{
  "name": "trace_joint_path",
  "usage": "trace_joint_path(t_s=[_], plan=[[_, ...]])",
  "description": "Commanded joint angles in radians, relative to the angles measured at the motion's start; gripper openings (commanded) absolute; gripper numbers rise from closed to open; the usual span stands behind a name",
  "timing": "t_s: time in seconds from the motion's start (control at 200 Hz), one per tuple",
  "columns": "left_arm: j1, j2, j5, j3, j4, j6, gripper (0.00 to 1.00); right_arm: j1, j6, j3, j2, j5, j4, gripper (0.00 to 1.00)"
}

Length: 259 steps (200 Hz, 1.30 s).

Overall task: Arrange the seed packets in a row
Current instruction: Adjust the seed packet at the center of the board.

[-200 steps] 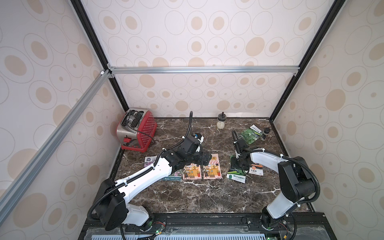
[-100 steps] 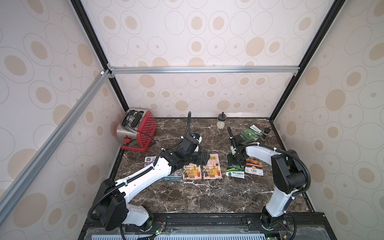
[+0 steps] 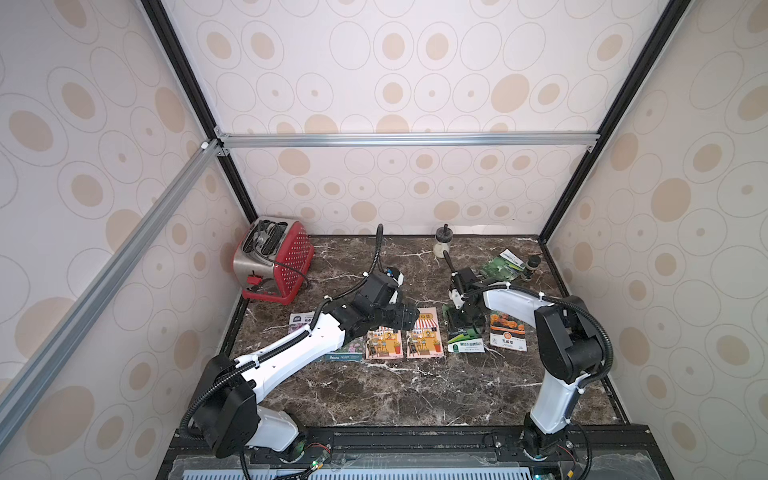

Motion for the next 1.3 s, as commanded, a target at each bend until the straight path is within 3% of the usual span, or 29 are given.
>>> trace_joint_path(t_s=[0.0,0.796,1.037,1.292], plan=[[0.007,0.009,0.002,0.032,-0.005,0.010,0.89,0.023,-0.015,-0.027,0.042,-0.068,-0.022,0.65],[0.006,-0.004,0.004,0.021,-0.001,0.007,0.89,0.020,-0.044,0.048,-0.079,0.034,-0.112,0.68],[0.006,-0.002,0.003,0.028,-0.001,0.011,0.89,0.002,-0.018,0.089,-0.175,-0.012,-0.121,0.68],[0.006,0.023,0.010,0.041,0.009,0.018,0.89,-0.159,0.041,0.192,-0.154,-0.048,-0.100,0.67]])
